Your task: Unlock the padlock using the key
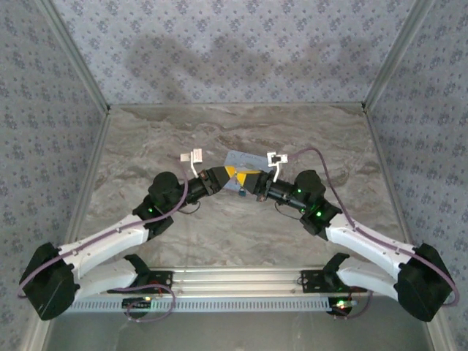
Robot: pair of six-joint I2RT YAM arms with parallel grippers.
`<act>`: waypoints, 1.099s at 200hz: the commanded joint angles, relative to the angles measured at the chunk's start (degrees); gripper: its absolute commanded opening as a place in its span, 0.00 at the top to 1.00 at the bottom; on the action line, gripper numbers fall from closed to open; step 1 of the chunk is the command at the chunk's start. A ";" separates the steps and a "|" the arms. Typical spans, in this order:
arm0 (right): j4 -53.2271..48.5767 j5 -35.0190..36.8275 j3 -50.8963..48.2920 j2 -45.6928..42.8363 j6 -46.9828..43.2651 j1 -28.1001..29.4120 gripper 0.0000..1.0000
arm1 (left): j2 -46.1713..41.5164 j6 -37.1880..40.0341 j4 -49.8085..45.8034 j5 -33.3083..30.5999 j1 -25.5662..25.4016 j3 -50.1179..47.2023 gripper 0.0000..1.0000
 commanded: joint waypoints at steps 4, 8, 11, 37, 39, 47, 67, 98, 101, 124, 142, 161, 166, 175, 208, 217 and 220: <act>-2.99 0.15 -0.09 -3.57 -2.76 -1.74 1.00 | -2.96 1.79 -4.49 -2.91 0.04 -0.26 0.45; -3.89 0.15 -0.29 -4.18 -2.85 -2.12 1.00 | -3.30 2.38 -5.34 -3.16 0.07 0.01 0.42; -4.61 0.20 -0.44 -4.62 -2.94 -2.50 1.00 | -3.63 2.79 -6.48 -3.40 0.06 0.23 0.39; -14.51 0.96 -0.30 -8.43 -5.59 -6.66 1.00 | -4.25 7.69 -20.60 -4.42 0.12 4.03 0.23; -15.45 1.01 -0.14 -8.63 -5.73 -7.21 1.00 | -4.13 8.11 -21.84 -4.50 0.12 4.52 0.21; -18.70 0.90 0.38 -8.94 -6.69 -9.53 1.00 | -3.54 9.90 -25.98 -4.70 0.06 5.61 0.15; -26.83 1.52 2.78 -7.86 -9.86 -15.11 1.00 | -1.44 13.04 -31.26 -5.14 0.13 6.10 0.02; -35.96 7.06 8.66 -1.74 -16.89 -19.43 1.00 | 4.19 16.63 -30.62 -5.23 0.01 4.60 0.02; -36.53 7.44 9.32 -0.80 -17.38 -19.76 1.00 | 5.05 17.15 -30.23 -5.06 -0.10 4.57 0.02; -38.02 9.92 13.96 6.52 -19.48 -21.22 1.00 | 11.62 21.13 -29.12 -4.97 -0.07 5.40 0.02; -38.53 12.73 17.45 11.50 -21.33 -21.18 1.00 | 16.08 23.80 -25.10 -4.30 -0.15 5.16 0.02; -39.51 14.62 21.72 17.63 -23.00 -21.42 1.00 | 20.91 26.09 -17.86 -3.11 -0.15 4.19 0.02; -39.79 14.75 22.76 19.24 -23.21 -21.45 1.00 | 22.06 27.00 -16.07 -2.97 -0.24 4.00 0.02; -40.11 14.84 24.88 21.90 -23.76 -21.51 1.00 | 23.98 28.13 -12.54 -2.87 -0.30 3.50 0.02; -41.10 16.43 30.29 29.78 -25.82 -21.46 1.00 | 29.41 33.74 -3.01 -4.43 -1.19 3.04 0.02; -41.19 16.87 31.34 31.54 -26.20 -21.44 1.00 | 30.96 35.19 -3.73 -4.61 -1.43 4.19 0.02; -41.22 17.12 31.56 32.05 -26.38 -21.43 1.00 | 31.55 35.55 -3.79 -4.62 -1.51 4.47 0.02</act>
